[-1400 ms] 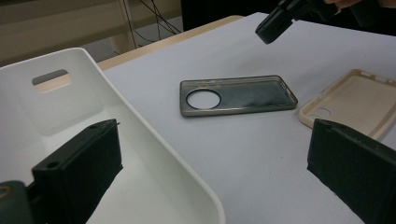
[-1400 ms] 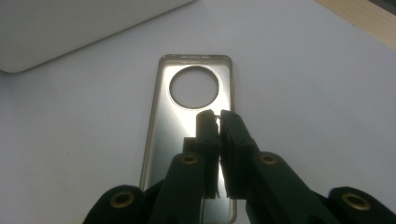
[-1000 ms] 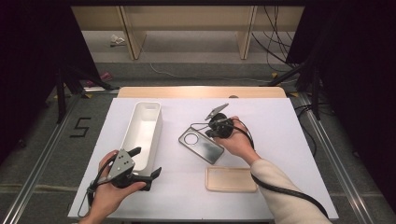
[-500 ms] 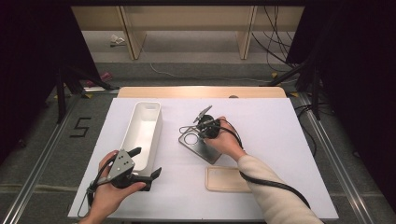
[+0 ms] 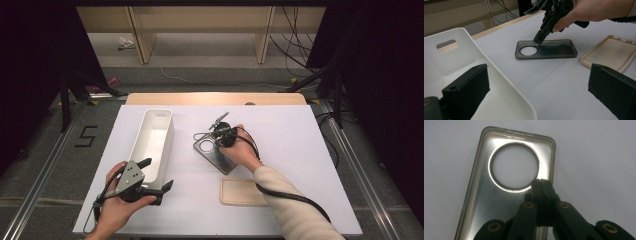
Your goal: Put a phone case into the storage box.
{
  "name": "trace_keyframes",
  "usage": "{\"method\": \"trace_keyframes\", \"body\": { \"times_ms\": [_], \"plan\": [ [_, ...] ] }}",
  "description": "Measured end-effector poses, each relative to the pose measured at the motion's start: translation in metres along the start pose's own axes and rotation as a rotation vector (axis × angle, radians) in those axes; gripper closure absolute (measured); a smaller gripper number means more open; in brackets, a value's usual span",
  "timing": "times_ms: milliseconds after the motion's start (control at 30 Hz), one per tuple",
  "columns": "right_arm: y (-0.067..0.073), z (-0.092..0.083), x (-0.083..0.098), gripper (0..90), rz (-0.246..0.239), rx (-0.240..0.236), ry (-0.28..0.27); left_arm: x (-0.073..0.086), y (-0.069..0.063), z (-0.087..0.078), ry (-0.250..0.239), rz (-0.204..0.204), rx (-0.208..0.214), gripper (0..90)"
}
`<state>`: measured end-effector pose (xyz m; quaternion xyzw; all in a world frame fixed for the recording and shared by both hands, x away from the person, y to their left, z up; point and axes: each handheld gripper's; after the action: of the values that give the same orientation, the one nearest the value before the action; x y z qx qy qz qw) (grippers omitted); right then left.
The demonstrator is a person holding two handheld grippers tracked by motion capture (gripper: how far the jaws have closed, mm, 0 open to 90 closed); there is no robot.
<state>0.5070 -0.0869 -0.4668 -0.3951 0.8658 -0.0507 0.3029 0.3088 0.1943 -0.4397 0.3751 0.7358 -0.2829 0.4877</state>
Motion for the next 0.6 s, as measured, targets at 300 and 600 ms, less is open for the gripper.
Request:
{"method": "trace_keyframes", "body": {
  "times_ms": [300, 600],
  "plan": [
    [-0.019, -0.003, 0.01, 90.0, 0.077, 0.037, 0.052, 0.0, 0.0, 0.0, -0.001, 0.0, 0.001, 2.9],
    [-0.026, -0.007, 0.021, 90.0, 0.104, 0.064, 0.114, 0.0, -0.001, -0.001, -0.001, 0.001, -0.002, 2.9]
  ]
}}
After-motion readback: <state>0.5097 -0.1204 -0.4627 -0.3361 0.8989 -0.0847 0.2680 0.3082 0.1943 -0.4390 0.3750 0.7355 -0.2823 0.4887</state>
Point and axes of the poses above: each handheld gripper's, and its own axes: z roughly forward along the jaws, x roughly out of its underside, y roughly to its left, and after that the axes turned 15 degrees about x, right-handed
